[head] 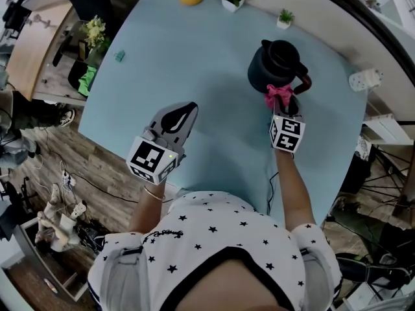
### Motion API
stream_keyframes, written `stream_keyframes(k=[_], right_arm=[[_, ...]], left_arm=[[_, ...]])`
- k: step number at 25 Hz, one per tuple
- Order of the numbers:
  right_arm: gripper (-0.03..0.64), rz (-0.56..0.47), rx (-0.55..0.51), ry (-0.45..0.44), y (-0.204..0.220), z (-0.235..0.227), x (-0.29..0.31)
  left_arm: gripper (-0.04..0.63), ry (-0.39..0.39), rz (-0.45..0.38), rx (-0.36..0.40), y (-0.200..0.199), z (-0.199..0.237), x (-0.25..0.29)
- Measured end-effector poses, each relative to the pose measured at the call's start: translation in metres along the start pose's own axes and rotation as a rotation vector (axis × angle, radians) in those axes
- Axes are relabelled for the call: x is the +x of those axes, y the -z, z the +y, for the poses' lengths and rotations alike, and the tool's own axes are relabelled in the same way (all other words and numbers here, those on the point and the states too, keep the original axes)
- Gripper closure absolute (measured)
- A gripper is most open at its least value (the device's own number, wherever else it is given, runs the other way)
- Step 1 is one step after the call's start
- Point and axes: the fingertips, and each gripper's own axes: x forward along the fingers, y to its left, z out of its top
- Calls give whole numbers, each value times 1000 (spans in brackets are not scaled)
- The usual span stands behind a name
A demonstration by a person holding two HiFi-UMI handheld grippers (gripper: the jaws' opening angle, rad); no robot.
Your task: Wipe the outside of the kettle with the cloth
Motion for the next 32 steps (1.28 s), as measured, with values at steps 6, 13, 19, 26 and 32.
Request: stream_keyframes(k=[6, 13, 19, 26, 32], right_arm=[[486, 62, -41, -16, 18, 4, 11], [485, 93, 1, -33, 25, 3, 10], [486, -12, 82, 11, 0, -1, -36], [488, -298, 101, -19, -94, 15, -92], [488, -369, 47, 16, -139, 18, -81]], left_arm=[[561, -12, 4, -3, 3, 2, -2], [561, -21, -12, 6, 0, 3, -11], [561, 6, -26, 18, -6, -7, -17], [561, 30, -49, 36, -13, -15, -21], [561, 14, -56, 28, -12, -11, -31]])
